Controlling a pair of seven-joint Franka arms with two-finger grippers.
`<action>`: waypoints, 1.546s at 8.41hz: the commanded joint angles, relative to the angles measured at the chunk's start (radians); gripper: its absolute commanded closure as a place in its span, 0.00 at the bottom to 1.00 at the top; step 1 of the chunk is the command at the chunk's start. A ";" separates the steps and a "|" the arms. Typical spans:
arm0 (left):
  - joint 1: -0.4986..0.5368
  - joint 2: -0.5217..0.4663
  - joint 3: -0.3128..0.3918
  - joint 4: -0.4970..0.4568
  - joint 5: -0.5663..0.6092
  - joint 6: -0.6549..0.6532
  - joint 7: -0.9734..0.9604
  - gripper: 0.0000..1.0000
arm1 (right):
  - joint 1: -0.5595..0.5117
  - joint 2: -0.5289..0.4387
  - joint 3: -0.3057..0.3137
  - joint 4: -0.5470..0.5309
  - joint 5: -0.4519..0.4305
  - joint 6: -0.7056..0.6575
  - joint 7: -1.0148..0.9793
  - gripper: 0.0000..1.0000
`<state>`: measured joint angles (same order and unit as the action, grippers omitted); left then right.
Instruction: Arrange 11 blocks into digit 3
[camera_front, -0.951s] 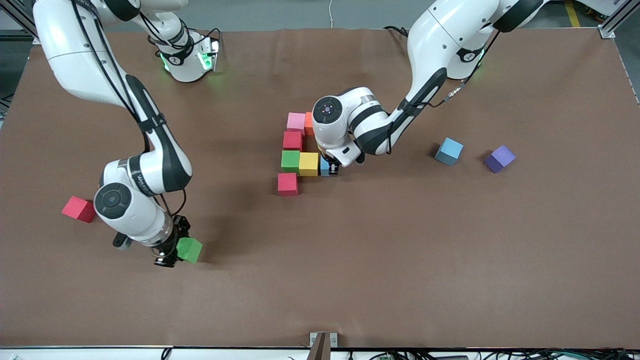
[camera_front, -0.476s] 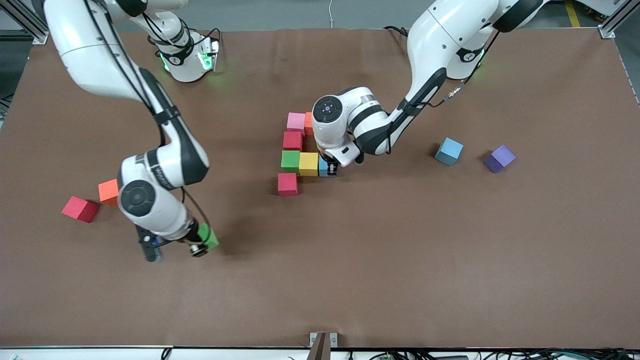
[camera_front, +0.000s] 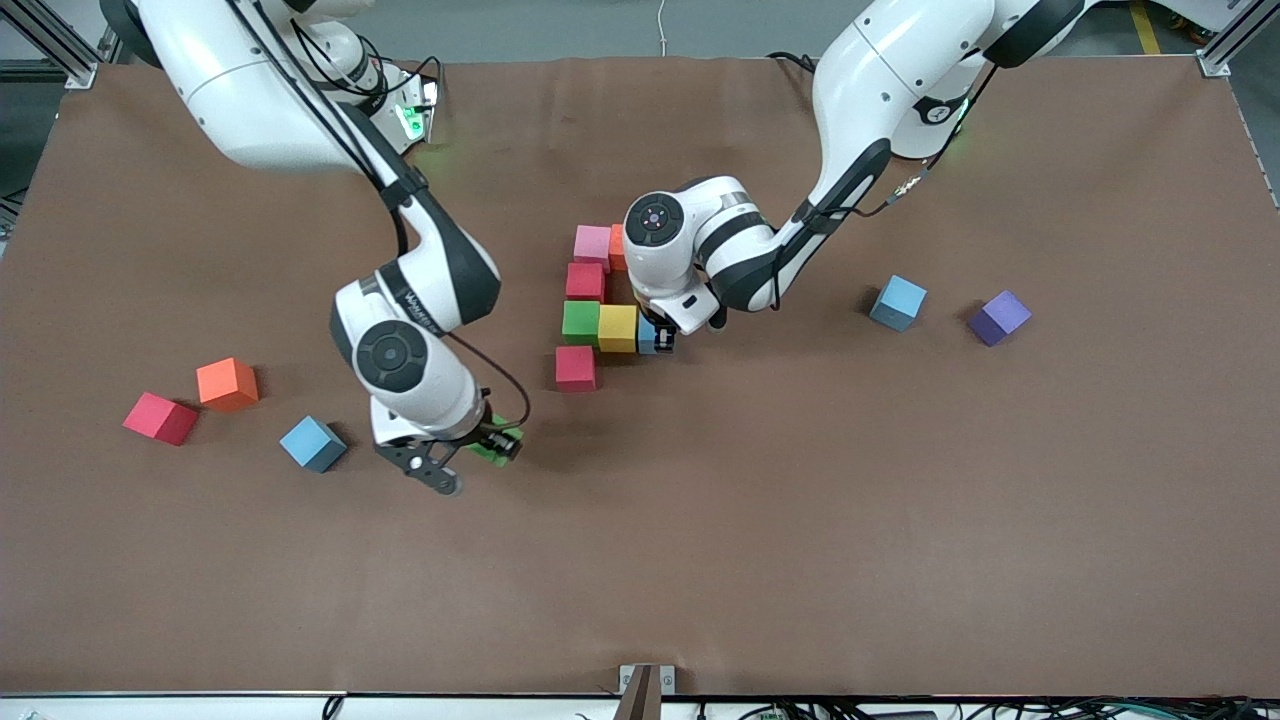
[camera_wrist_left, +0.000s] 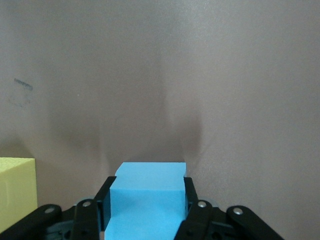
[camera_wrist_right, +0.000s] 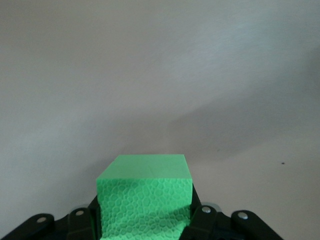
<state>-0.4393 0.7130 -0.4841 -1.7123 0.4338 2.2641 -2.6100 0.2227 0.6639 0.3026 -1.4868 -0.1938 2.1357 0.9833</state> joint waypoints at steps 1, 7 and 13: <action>-0.009 0.010 0.004 0.007 0.019 0.014 -0.004 0.77 | 0.041 -0.003 0.006 -0.006 -0.012 0.016 -0.093 0.99; -0.019 0.011 0.004 0.007 0.022 0.025 -0.002 0.20 | 0.034 0.011 0.006 -0.001 -0.001 0.070 -0.160 0.96; 0.065 -0.163 -0.005 -0.015 0.017 -0.098 0.135 0.00 | 0.053 0.026 0.003 0.003 -0.013 0.070 -0.198 1.00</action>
<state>-0.4113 0.6282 -0.4832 -1.6953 0.4404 2.2091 -2.5290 0.2735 0.6832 0.2993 -1.4871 -0.1947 2.1991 0.7965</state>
